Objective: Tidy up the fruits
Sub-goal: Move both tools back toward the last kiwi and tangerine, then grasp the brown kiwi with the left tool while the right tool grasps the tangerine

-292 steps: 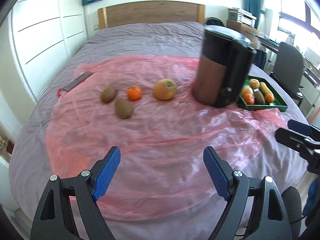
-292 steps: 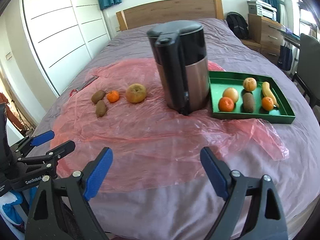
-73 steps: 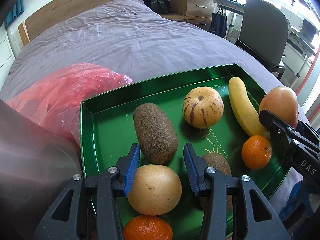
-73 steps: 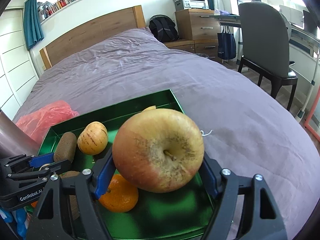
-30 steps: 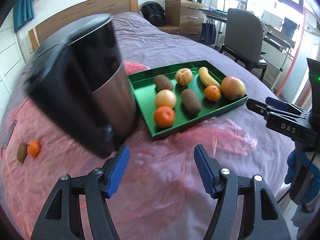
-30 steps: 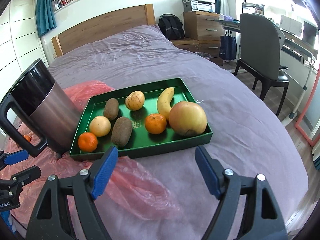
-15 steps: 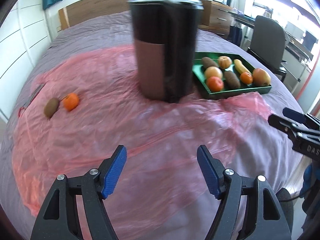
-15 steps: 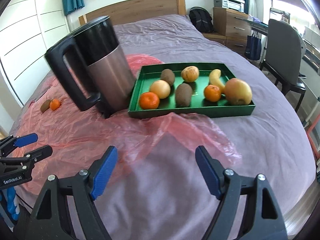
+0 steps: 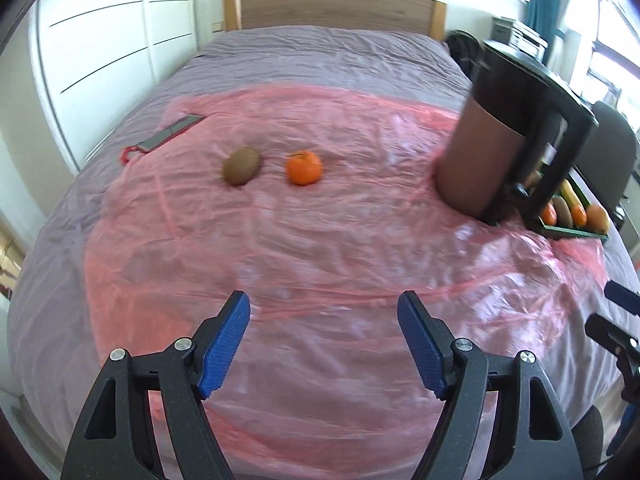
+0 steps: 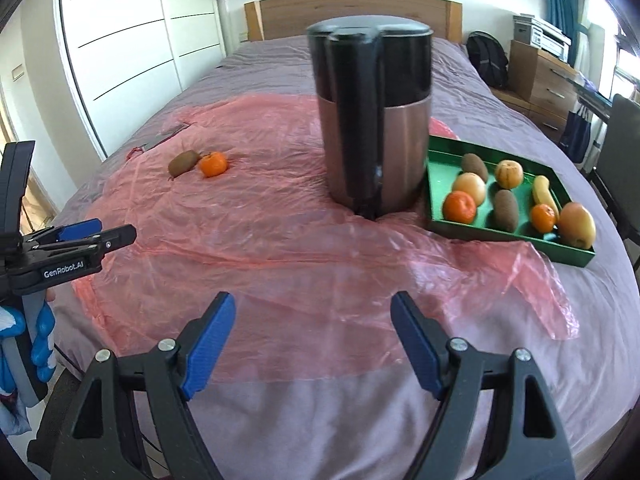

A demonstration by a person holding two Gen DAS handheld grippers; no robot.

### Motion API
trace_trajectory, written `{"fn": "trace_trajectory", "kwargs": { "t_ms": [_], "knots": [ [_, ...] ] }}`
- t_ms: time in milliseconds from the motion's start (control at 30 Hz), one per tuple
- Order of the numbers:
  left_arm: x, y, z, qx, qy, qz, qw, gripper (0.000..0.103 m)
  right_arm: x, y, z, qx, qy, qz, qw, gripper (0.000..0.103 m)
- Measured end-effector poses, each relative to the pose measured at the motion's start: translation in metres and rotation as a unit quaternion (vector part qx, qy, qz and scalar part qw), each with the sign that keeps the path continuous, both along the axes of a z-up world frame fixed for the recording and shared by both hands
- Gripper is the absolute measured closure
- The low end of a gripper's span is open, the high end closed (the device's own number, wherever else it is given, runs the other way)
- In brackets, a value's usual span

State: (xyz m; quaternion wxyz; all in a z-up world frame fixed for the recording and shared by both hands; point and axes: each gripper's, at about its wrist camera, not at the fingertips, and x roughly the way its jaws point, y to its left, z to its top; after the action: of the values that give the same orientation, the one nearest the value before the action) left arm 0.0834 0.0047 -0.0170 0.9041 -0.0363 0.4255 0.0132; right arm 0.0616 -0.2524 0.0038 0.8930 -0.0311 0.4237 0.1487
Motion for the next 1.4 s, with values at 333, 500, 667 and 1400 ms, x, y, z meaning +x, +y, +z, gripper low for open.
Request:
{"fn": "trace_trajectory", "kwargs": {
  "t_ms": [333, 500, 667, 1400],
  "knots": [
    [0.023, 0.093, 0.006, -0.018, -0.023, 0.096, 0.995, 0.032, 0.019, 0.079, 0.016, 0.001, -0.006, 0.067, 0.998, 0.0],
    [0.049, 0.127, 0.002, -0.033, -0.031, 0.121, 0.9916, 0.032, 0.039, 0.114, 0.017, -0.002, -0.007, 0.094, 0.996, 0.0],
    [0.087, 0.139, -0.01, -0.043, -0.024, 0.085, 0.9951, 0.032, 0.074, 0.141, 0.007, -0.003, -0.003, 0.108, 0.994, 0.0],
    [0.248, 0.133, -0.101, 0.037, 0.042, -0.081, 0.9952, 0.036, 0.248, 0.225, -0.089, 0.016, 0.03, 0.115, 0.993, 0.0]
  ]
}}
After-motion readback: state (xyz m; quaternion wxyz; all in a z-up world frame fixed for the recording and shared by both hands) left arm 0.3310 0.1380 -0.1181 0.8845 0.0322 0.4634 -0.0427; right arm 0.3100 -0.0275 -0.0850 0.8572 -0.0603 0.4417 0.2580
